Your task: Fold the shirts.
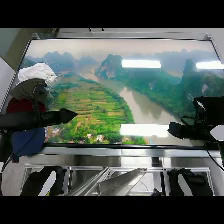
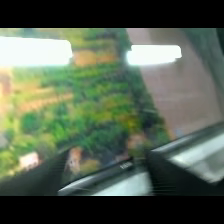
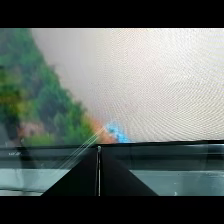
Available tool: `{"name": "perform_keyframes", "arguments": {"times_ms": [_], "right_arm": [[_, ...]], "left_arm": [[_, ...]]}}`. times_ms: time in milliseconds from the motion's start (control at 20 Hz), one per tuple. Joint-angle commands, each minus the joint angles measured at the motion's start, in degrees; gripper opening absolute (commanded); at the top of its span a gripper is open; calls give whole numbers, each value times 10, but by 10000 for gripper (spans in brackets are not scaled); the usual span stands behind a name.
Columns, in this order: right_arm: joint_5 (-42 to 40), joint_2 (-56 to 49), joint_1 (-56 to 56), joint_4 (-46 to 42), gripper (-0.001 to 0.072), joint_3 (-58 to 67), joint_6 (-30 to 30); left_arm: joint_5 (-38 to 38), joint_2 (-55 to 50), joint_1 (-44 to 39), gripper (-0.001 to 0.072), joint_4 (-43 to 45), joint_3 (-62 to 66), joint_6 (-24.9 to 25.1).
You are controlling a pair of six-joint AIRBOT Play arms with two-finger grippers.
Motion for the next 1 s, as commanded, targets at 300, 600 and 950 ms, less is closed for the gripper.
{"name": "perform_keyframes", "arguments": {"times_ms": [300,600,950], "right_arm": [[0,1,1,0,22,0,0],[-17,0,0,0,23,0,0],[-24,0,0,0,22,0,0]], "left_arm": [[-97,-292,121,679,158,342,-15],[-115,-689,121,678,240,734,-7],[-356,-835,86,677,399,726,-37]]}}
